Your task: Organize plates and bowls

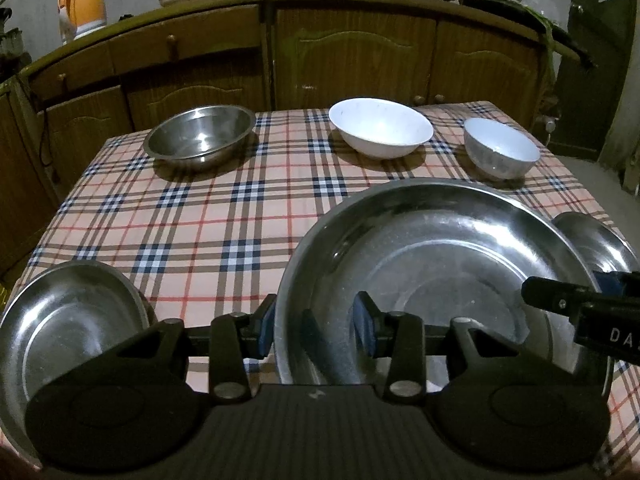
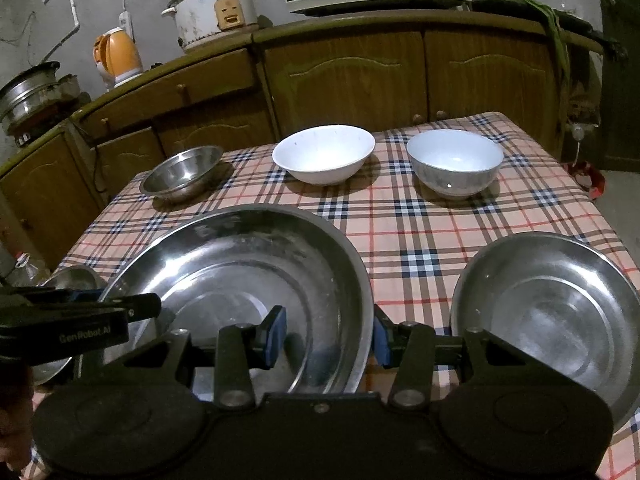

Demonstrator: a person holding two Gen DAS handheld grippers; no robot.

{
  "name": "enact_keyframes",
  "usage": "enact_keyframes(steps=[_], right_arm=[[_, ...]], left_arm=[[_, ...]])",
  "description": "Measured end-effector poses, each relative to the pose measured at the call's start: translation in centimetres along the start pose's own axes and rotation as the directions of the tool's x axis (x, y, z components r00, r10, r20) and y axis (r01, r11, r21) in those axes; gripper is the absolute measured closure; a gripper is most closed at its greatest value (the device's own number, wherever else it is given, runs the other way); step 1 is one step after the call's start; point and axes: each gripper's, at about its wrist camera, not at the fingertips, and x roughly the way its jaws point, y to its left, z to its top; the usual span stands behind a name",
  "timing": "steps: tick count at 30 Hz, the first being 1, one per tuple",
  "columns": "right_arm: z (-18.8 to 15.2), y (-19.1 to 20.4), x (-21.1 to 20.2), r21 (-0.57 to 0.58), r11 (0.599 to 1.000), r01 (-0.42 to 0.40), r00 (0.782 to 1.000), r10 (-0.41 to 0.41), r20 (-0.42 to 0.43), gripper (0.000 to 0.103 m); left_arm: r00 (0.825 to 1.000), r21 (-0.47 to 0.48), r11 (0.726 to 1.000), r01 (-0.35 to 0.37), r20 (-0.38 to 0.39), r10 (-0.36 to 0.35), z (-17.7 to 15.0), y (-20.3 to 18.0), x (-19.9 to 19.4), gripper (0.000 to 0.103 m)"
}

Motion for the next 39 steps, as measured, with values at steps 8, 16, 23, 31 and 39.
enact_keyframes(steps=[8,16,23,31,39], right_arm=[[-0.3,-0.2,1.3,0.001,1.000,0.006,1.000,-0.006,-0.018,0.047],[-0.1,-0.3,2.2,-0.003,1.000,0.012,1.000,-0.012,-0.023,0.047],[0.2,-0.7,3.4,-0.005,1.000,0.029,0.999,-0.029,-0.030,0.047],[0.5,-1.0,5.0,-0.011,0.999,0.040,0.998,-0.041,-0.043,0.047],[1.1,-1.4,6.5,-0.014,0.999,0.046,0.998,-0.047,-0.048,0.047]], left_arm=[[1.000,0.003,1.000,-0.008,-0.016,0.008,-0.2,-0.1,0.9,0.062],[1.000,-0.005,1.000,-0.013,-0.024,0.013,0.1,-0.1,1.8,0.062],[0.999,-0.001,1.000,-0.014,-0.035,0.014,0.1,-0.4,2.9,0.061],[0.998,-0.001,1.000,-0.029,-0.049,0.029,0.5,-0.7,4.0,0.061],[0.998,-0.001,1.000,-0.031,-0.058,0.031,0.9,-0.8,5.1,0.061]])
